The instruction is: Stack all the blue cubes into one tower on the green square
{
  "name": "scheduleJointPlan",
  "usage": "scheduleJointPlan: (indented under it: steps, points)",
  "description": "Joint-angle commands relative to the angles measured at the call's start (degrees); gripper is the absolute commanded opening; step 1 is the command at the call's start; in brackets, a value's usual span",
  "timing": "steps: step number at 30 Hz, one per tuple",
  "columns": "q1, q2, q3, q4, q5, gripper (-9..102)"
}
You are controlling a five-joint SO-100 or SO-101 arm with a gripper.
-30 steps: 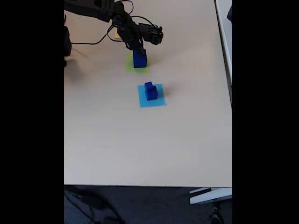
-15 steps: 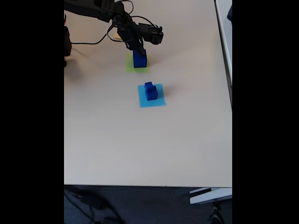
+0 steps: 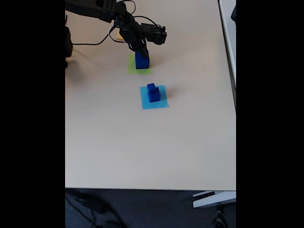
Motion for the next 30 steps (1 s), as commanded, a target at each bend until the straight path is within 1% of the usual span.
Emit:
scheduleJointPlan:
  steps: [1,11,20,27,29,30]
  points:
    - [-0.53,4.92,-0.62,-1.49,-1.23,12]
    - [0.18,5.1,-5.98,-2.37,-7.47,15]
    - [3.43,2.81,-16.7,-1.76,-16.08,16]
    - [6.5,1.41,-20.74,0.35,-18.98,15]
    - [7.38,1.41,-20.83,0.88,-18.9,13]
    - [7.82,1.41,-20.74,1.49,-18.11,14]
